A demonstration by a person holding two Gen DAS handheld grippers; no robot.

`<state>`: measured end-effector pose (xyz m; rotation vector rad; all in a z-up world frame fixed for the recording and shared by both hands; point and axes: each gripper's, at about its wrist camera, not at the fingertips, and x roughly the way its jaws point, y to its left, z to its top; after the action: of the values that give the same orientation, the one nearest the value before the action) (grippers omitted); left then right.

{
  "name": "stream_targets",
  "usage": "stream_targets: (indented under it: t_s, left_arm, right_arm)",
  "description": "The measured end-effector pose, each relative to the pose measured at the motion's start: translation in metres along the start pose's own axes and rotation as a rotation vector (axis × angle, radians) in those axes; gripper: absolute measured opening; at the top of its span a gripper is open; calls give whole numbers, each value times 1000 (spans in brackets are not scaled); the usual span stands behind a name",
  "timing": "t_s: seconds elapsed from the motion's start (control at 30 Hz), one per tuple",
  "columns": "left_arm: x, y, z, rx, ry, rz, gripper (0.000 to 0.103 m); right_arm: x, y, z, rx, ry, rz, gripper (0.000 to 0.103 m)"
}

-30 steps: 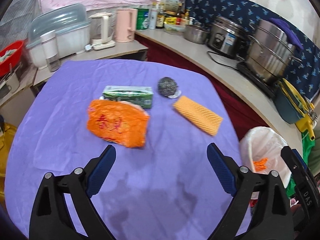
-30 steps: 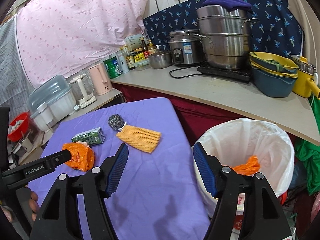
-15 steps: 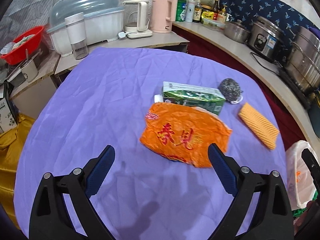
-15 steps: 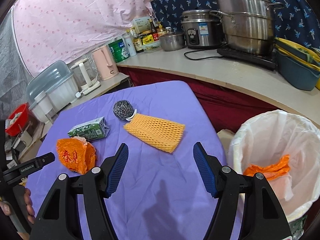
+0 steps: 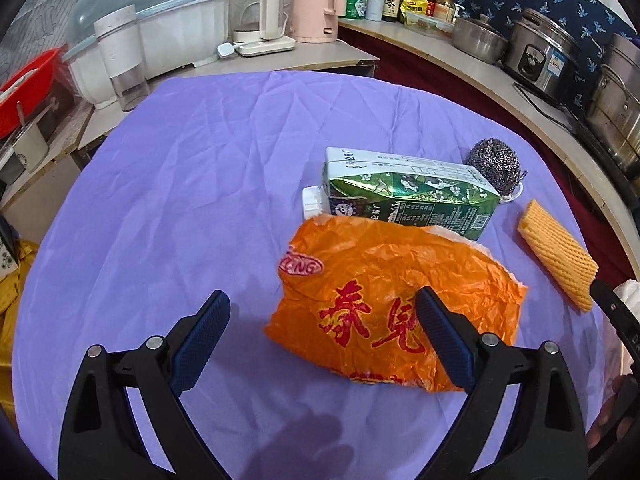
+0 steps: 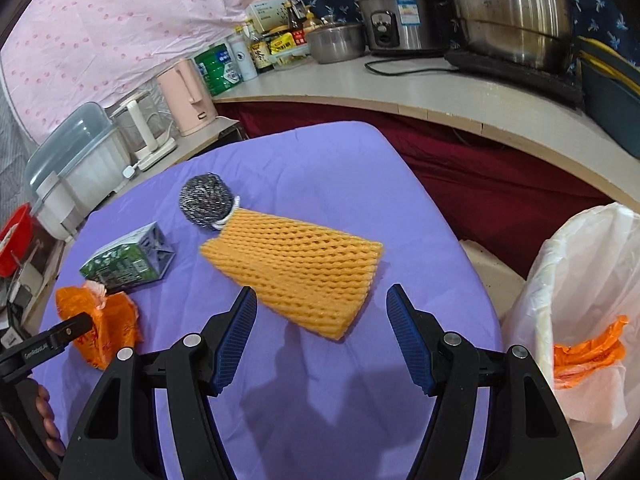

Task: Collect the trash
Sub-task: 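Grasp the orange bag with the left gripper while the right grasps the yellow foam net, then carry the orange bag and foam net up toward the bin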

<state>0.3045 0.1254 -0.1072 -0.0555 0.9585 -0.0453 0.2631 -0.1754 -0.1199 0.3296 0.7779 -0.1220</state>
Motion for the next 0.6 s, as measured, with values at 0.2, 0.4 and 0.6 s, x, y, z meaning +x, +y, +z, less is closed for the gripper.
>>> stream_targets:
  t_s: [0.2, 0.4, 0.6]
  left_arm:
    - [12, -8, 0, 32, 23, -27, 69]
    - [8, -10, -3, 34, 17, -34, 51]
    - [-4, -12, -8, 25, 24, -59, 29]
  right_arm:
    - [23, -5, 5, 28, 23, 11, 65]
    - [29, 3, 5, 3, 39, 42, 47]
    - [20, 7, 2, -11, 37, 67, 17]
